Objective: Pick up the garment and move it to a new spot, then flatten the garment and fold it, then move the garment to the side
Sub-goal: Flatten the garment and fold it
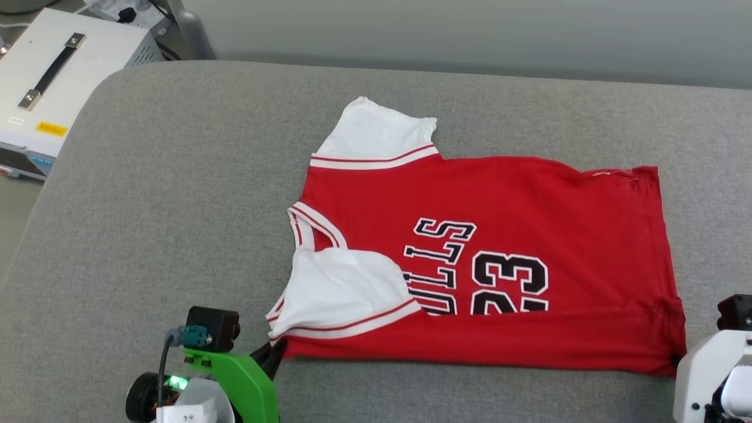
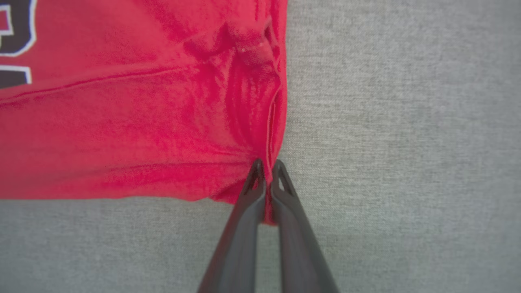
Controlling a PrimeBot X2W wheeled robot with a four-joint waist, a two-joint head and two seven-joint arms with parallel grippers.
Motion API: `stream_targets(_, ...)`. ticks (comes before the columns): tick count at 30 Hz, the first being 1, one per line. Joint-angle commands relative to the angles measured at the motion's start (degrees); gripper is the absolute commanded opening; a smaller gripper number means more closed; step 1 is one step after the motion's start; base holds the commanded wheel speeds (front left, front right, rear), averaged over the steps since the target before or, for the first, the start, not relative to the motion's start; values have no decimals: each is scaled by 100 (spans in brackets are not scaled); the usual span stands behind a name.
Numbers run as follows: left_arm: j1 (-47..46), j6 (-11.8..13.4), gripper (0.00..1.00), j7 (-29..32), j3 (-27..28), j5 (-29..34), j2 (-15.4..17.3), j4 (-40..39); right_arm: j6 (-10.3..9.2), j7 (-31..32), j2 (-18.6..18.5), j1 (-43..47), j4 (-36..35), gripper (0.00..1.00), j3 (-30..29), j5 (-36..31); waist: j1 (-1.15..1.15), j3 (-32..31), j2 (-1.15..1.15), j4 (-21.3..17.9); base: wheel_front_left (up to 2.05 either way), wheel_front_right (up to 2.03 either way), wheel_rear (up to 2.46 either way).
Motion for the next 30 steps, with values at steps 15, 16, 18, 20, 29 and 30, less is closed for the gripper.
stream_targets(15, 789, 65, 0, 550, -356, -319, 159, 108, -5, 724, -56, 1148, -748, 0, -430, 155, 0, -633, 0, -123, 0, 0, 0)
stream_targets(16, 797, 49, 0, 544, -381, -328, 124, 148, -5, 727, -34, 1174, -729, 0, -431, 157, 0, -639, 0, -129, 0, 0, 0)
stream_targets(18, 792, 16, 0, 484, -424, -322, 33, 275, -5, 717, 61, 1201, -632, 0, -467, 193, 0, -660, 0, -146, 0, 0, 0)
stream_targets(20, 768, -23, 34, 407, -452, -299, -39, 414, -5, 638, 99, 1199, -530, 33, -479, 184, 0, -674, 0, -146, 0, 0, 0)
stream_targets(29, 567, -80, 100, -281, -314, -48, -172, 704, -5, -157, 83, 1010, -469, 100, -425, 249, 0, -845, 0, -144, 0, 0, 0)
stream_targets(30, 525, -92, 100, -449, -262, 1, -189, 676, -5, -281, 70, 985, -515, 100, -409, 279, 0, -876, 0, -144, 0, 0, 0)
